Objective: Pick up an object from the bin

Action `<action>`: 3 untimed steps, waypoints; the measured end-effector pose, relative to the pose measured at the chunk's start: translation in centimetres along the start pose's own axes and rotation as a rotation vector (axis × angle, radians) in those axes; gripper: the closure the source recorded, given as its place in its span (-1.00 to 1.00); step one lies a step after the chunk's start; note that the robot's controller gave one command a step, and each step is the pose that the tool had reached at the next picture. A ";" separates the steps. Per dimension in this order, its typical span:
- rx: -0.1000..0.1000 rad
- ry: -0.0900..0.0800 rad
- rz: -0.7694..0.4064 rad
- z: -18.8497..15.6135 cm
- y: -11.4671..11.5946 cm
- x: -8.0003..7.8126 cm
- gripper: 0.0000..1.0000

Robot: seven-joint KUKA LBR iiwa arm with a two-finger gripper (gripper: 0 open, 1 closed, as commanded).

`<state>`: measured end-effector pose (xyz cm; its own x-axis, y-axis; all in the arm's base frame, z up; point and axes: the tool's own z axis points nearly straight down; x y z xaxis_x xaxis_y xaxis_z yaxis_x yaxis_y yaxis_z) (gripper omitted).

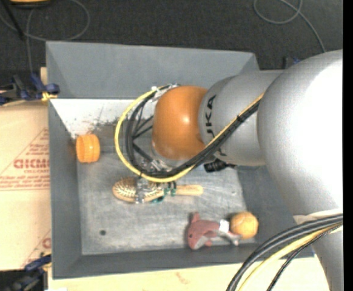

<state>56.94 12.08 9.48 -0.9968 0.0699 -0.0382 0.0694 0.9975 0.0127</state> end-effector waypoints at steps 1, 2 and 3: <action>0.000 0.000 0.000 0.0 0.0 0.0 1.00; 0.011 0.038 0.009 -3.9 -0.6 0.3 1.00; 0.013 0.039 -0.013 -10.5 0.2 -0.9 1.00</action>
Offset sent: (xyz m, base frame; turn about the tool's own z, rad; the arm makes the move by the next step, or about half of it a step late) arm 0.0035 -0.0114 0.1064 0.0176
